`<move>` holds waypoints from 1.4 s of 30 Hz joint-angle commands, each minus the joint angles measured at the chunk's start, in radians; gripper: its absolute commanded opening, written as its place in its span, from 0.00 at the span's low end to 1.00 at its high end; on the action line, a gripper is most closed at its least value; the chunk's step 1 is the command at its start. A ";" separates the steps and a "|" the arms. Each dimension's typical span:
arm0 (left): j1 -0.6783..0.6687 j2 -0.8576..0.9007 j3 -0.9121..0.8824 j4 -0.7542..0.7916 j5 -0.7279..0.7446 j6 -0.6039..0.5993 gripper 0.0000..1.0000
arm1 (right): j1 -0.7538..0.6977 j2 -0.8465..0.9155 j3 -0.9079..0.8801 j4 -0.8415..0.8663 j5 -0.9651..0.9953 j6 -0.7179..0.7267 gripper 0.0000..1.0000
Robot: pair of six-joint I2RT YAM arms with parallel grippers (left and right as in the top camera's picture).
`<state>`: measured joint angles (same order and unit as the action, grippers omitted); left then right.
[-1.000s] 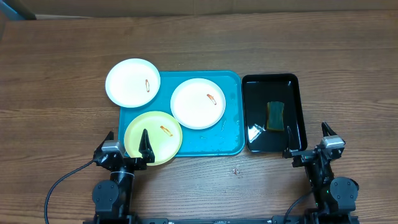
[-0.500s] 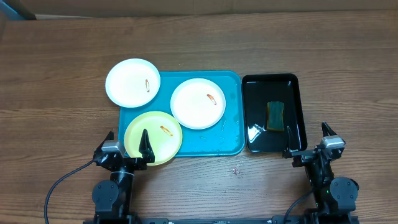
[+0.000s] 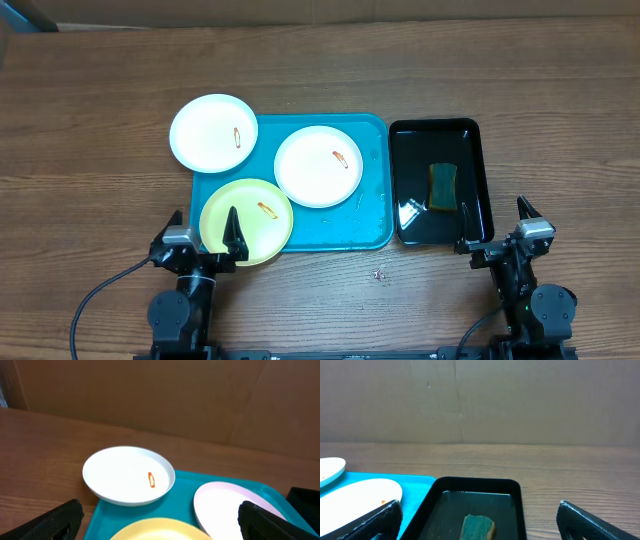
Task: Clean dirty plates on tray and stack at the side
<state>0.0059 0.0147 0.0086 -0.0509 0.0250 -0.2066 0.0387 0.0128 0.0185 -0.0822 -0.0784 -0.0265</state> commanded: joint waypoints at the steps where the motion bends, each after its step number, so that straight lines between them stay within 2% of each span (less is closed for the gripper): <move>1: -0.005 -0.010 -0.004 0.000 0.005 0.000 1.00 | -0.006 -0.009 -0.011 0.005 -0.005 0.004 1.00; 6: -0.006 0.001 -0.003 0.000 0.063 -0.031 1.00 | -0.006 -0.008 -0.010 0.010 -0.025 0.018 1.00; 10: -0.006 0.005 0.069 0.044 0.187 -0.049 0.99 | -0.006 -0.008 0.020 -0.017 -0.027 0.148 1.00; 14: -0.006 0.069 0.265 -0.110 0.190 -0.063 1.00 | -0.006 0.018 0.170 -0.105 -0.032 0.238 1.00; 16: -0.006 0.164 0.412 -0.202 0.190 -0.059 1.00 | -0.006 0.080 0.297 -0.140 -0.058 0.244 1.00; 21: -0.006 0.545 0.892 -0.554 0.296 -0.017 1.00 | -0.006 0.396 0.662 -0.293 -0.109 0.232 1.00; 24: -0.006 0.844 1.265 -0.929 0.367 0.060 1.00 | -0.006 0.645 0.914 -0.495 -0.165 0.196 1.00; 27: -0.006 1.116 1.581 -1.274 0.359 0.107 1.00 | -0.006 0.909 1.211 -0.790 -0.222 0.187 1.00; 30: -0.006 1.341 1.784 -1.463 0.367 0.099 1.00 | -0.006 1.134 1.469 -1.033 -0.287 0.187 1.00; 33: -0.006 1.485 1.838 -1.518 0.369 0.098 1.00 | -0.006 1.292 1.633 -1.178 -0.328 0.187 1.00; 34: -0.007 1.534 1.835 -1.529 0.368 0.098 0.97 | -0.006 1.339 1.668 -1.224 -0.328 0.192 0.98; 36: -0.008 1.598 1.820 -1.537 0.366 0.098 0.75 | -0.006 1.388 1.683 -1.265 -0.327 0.214 0.84; 39: -0.026 1.688 1.778 -1.505 0.348 0.093 0.53 | -0.001 1.444 1.682 -1.302 -0.281 0.213 0.77; 40: -0.036 1.715 1.763 -1.481 0.333 0.081 0.48 | 0.004 1.458 1.682 -1.302 -0.264 0.214 0.73; 42: -0.061 1.758 1.727 -1.417 0.288 0.037 0.47 | 0.021 1.485 1.674 -1.295 -0.234 0.214 0.67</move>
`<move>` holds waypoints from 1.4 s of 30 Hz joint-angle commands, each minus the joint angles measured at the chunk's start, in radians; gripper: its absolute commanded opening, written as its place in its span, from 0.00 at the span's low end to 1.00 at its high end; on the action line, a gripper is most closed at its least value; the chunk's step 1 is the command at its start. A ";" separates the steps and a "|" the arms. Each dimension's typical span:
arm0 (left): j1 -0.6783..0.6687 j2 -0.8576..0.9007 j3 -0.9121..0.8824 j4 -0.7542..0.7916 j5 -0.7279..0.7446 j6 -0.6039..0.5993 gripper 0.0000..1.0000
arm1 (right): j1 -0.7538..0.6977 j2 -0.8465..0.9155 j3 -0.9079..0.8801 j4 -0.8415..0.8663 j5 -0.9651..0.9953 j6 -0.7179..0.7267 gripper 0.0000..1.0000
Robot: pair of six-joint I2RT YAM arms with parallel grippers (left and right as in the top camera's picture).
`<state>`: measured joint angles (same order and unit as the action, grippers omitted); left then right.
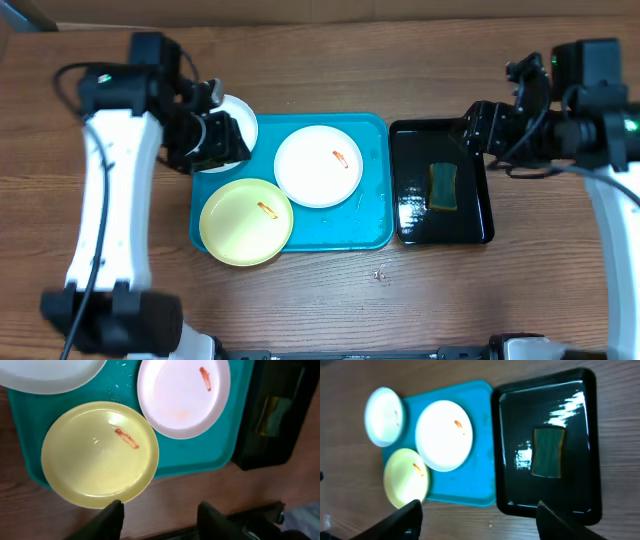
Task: Clean dirty plates on tray and stack at the side
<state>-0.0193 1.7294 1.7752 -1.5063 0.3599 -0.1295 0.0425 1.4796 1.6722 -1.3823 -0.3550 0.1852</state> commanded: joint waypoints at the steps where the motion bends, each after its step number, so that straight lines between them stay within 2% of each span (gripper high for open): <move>1: -0.049 0.063 -0.058 0.074 -0.072 -0.064 0.47 | 0.026 0.032 0.013 0.014 0.056 0.002 0.65; 5: -0.098 0.129 -0.119 0.217 -0.138 -0.131 0.44 | 0.063 0.096 -0.032 0.067 0.100 0.002 0.61; 11: -0.139 0.213 -0.137 0.308 -0.273 -0.183 0.40 | 0.097 0.207 -0.085 0.151 0.108 0.003 0.60; 18: -0.170 0.373 -0.137 0.360 -0.243 -0.184 0.39 | 0.097 0.330 -0.099 0.182 0.146 0.002 0.61; 24: -0.194 0.454 -0.137 0.407 -0.237 -0.180 0.38 | 0.097 0.330 -0.118 0.196 0.175 0.002 0.61; 26: -0.199 0.467 -0.137 0.431 -0.236 -0.180 0.35 | 0.097 0.330 -0.119 0.196 0.177 0.002 0.61; 29: -0.208 0.468 -0.137 0.470 -0.236 -0.179 0.22 | 0.097 0.330 -0.124 0.200 0.192 0.001 0.62; 33: -0.218 0.468 -0.134 0.528 -0.236 -0.105 0.11 | 0.097 0.330 -0.135 0.202 0.217 0.002 0.64; 36: -0.224 0.468 -0.134 0.579 -0.236 0.001 0.08 | 0.097 0.330 -0.148 0.204 0.225 0.002 0.65; 40: -0.232 0.468 -0.134 0.642 -0.237 0.089 0.11 | 0.097 0.330 -0.184 0.219 0.225 0.002 0.65; 41: -0.232 0.468 -0.134 0.652 -0.236 0.098 0.13 | 0.097 0.330 -0.195 0.227 0.224 0.002 0.65; 42: -0.232 0.468 -0.134 0.660 -0.236 0.108 0.20 | 0.098 0.330 -0.211 0.237 0.225 0.002 0.65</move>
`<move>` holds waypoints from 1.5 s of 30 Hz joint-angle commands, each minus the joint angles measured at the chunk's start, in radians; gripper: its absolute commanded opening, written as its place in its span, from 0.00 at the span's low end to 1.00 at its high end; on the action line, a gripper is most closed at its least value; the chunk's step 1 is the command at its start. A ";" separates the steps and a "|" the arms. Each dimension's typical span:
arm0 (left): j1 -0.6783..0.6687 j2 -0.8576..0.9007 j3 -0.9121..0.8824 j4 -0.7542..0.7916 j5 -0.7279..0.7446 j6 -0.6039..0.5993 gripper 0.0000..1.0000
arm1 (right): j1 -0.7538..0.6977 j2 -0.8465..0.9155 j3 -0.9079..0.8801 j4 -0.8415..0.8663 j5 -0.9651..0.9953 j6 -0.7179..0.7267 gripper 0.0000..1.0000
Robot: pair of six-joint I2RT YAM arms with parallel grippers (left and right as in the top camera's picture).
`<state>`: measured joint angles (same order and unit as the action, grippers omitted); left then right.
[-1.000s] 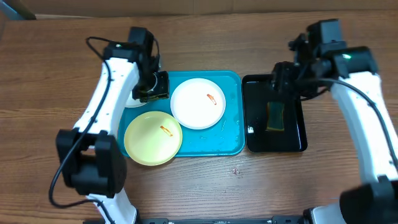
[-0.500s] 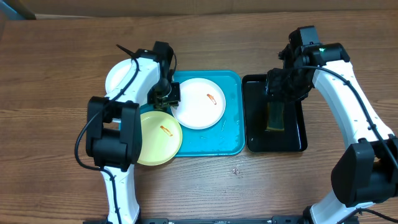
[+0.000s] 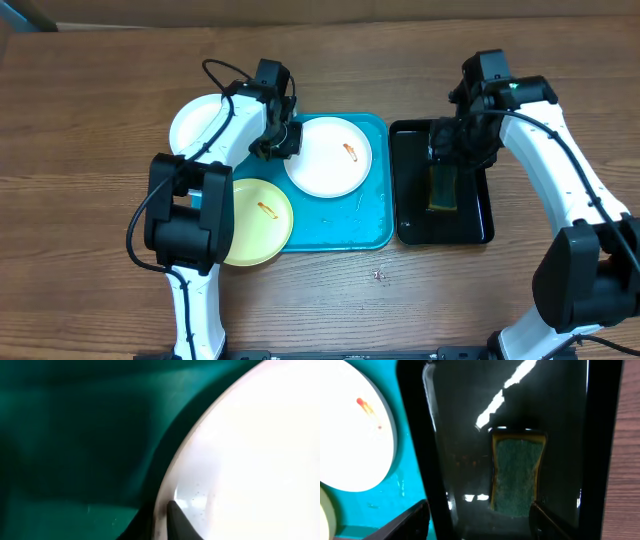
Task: Clean dirty plates on tray and stack at the side
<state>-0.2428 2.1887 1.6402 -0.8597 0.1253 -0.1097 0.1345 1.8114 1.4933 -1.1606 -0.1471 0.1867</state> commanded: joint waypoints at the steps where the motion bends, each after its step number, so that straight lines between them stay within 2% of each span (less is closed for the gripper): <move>1: -0.008 0.008 0.002 0.014 -0.002 0.088 0.27 | 0.006 -0.002 -0.051 0.028 0.017 0.000 0.65; 2: -0.008 0.008 0.003 0.002 -0.001 0.087 0.34 | 0.006 -0.002 -0.075 0.050 0.021 0.000 0.65; 4: -0.008 0.008 0.005 -0.033 -0.001 0.070 0.38 | 0.006 -0.002 -0.105 0.076 0.039 0.000 0.65; 9: -0.008 0.008 0.005 -0.109 0.026 0.027 0.38 | 0.006 -0.002 -0.214 0.143 0.048 0.006 0.68; 14: -0.008 0.008 0.005 -0.111 0.056 0.027 0.38 | 0.007 -0.002 -0.374 0.275 0.081 0.055 0.68; 16: -0.008 0.008 0.005 -0.111 0.056 0.027 0.40 | 0.008 -0.002 -0.416 0.304 0.075 0.082 0.61; 18: -0.008 0.008 0.005 -0.111 0.056 0.027 0.46 | 0.009 -0.002 -0.453 0.330 0.074 0.100 0.49; 22: -0.008 0.008 0.005 -0.111 0.056 0.023 0.47 | 0.010 -0.002 -0.497 0.371 0.066 0.099 0.06; 23: -0.008 0.008 0.005 -0.111 0.056 0.018 0.47 | 0.010 -0.002 -0.496 0.369 0.047 0.099 0.04; 25: -0.008 0.008 0.005 -0.111 0.056 0.016 0.48 | 0.010 -0.005 -0.473 0.345 -0.011 0.098 0.04; 30: -0.008 0.008 0.005 -0.113 0.056 0.016 0.49 | 0.010 -0.005 -0.315 0.202 -0.033 0.098 0.42; 31: -0.008 0.008 0.005 -0.116 0.056 0.016 0.49 | 0.010 -0.005 -0.270 0.170 -0.010 0.098 0.53; 32: -0.008 0.008 0.005 -0.117 0.056 0.016 0.49 | 0.010 -0.005 -0.256 0.166 0.010 0.098 0.57; 34: -0.008 0.008 0.005 -0.119 0.056 0.016 0.49 | 0.010 -0.005 -0.257 0.180 0.038 0.098 0.62; 42: -0.008 0.008 0.005 -0.120 0.056 0.016 0.49 | 0.010 -0.003 -0.399 0.367 0.097 0.103 0.63; 43: -0.008 0.008 0.005 -0.120 0.056 0.016 0.49 | 0.010 -0.003 -0.428 0.406 0.094 0.103 0.60; 44: -0.008 0.008 0.005 -0.120 0.056 0.016 0.49 | 0.010 -0.003 -0.457 0.444 0.093 0.103 0.44; 45: -0.008 0.008 0.005 -0.120 0.056 0.016 0.49 | 0.010 -0.003 -0.480 0.474 0.093 0.103 0.16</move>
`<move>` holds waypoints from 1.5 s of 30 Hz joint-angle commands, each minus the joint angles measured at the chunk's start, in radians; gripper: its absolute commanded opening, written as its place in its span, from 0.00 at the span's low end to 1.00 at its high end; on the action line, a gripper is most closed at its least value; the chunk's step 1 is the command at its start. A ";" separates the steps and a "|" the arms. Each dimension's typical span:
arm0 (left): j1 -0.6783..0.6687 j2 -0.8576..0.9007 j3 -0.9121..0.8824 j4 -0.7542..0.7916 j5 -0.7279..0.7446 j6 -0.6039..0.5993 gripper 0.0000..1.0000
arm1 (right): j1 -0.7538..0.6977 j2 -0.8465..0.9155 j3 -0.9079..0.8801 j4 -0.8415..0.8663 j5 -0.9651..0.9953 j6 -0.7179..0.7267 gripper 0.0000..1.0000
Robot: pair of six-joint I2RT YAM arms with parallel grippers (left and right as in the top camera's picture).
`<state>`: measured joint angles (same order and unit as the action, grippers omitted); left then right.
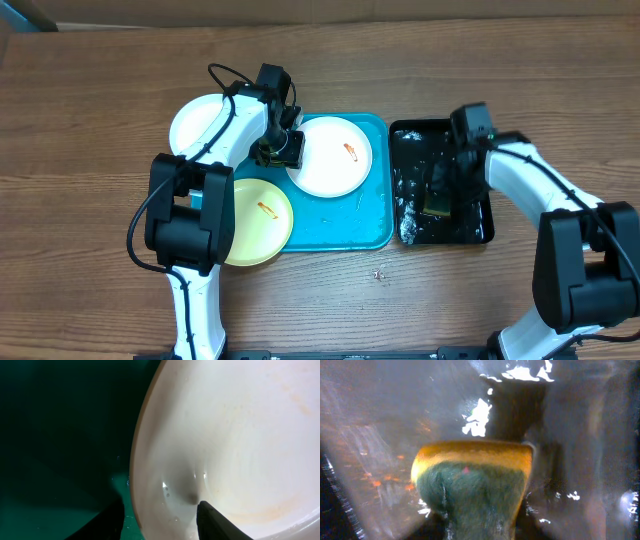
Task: Clean dirty plates on tray and stack at the side
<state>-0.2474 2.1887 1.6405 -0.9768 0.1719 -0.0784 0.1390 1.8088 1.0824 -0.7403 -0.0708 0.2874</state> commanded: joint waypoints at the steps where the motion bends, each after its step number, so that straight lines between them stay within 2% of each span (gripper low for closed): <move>1: -0.004 0.008 0.005 -0.003 0.010 -0.015 0.49 | 0.005 0.000 -0.118 0.113 0.017 0.002 0.04; 4: -0.004 0.008 0.005 -0.003 0.010 -0.015 0.49 | 0.005 -0.002 -0.111 0.101 0.012 0.002 0.04; 6: -0.004 0.008 0.005 -0.004 0.010 -0.015 0.49 | 0.005 -0.012 -0.058 0.045 0.007 0.002 0.37; 9: -0.004 0.008 0.005 -0.006 0.010 -0.015 0.50 | 0.005 -0.017 0.031 -0.027 0.011 0.001 0.57; 12: -0.004 0.008 0.005 -0.007 0.010 -0.015 0.49 | 0.005 -0.017 0.079 -0.040 0.019 -0.002 0.66; 15: -0.004 0.008 0.005 -0.010 0.010 -0.015 0.49 | 0.005 -0.014 0.069 -0.013 0.038 0.002 0.68; 21: -0.004 0.008 0.005 -0.010 0.010 -0.015 0.49 | 0.005 -0.013 -0.042 0.106 0.051 0.008 0.66; 23: -0.004 0.008 0.005 -0.012 0.010 -0.015 0.49 | 0.005 -0.013 -0.090 0.156 0.051 0.032 0.63; 24: -0.004 0.008 0.005 -0.013 0.010 -0.015 0.49 | 0.005 -0.013 -0.114 0.185 0.051 0.042 0.51; 26: -0.004 0.008 0.005 -0.012 0.010 -0.015 0.49 | 0.005 -0.013 -0.138 0.224 0.049 0.055 0.04; 28: -0.004 0.008 0.005 -0.012 0.010 -0.015 0.50 | 0.005 -0.015 -0.128 0.241 0.025 0.054 0.04; 29: -0.004 0.008 0.005 -0.013 0.010 -0.015 0.49 | 0.005 -0.018 -0.111 0.235 0.004 0.053 0.06; 31: -0.004 0.008 0.005 -0.018 0.010 -0.015 0.51 | 0.003 -0.026 -0.058 0.191 -0.028 0.053 0.54; 32: -0.004 0.008 0.005 -0.021 0.010 -0.015 0.53 | 0.003 -0.031 -0.026 0.154 -0.027 0.053 0.74; 33: -0.004 0.008 0.005 -0.023 0.010 -0.015 0.54 | 0.003 -0.034 0.002 0.118 -0.026 0.049 0.77; 38: -0.004 0.008 0.005 -0.042 0.009 -0.015 0.55 | 0.002 -0.037 0.100 -0.064 0.058 0.027 0.80; 39: -0.004 0.008 0.005 -0.043 0.009 -0.015 0.55 | 0.002 -0.037 0.100 -0.082 0.059 0.011 0.86; 40: -0.004 0.008 0.005 -0.043 0.009 -0.015 0.55 | 0.002 -0.037 0.100 -0.099 0.059 -0.001 1.00; 45: -0.004 0.008 0.005 -0.040 0.008 -0.015 0.57 | 0.002 -0.036 0.100 -0.201 0.059 -0.003 1.00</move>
<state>-0.2474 2.1887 1.6417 -1.0149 0.1722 -0.0784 0.1390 1.7832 1.1687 -0.9180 -0.0307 0.3004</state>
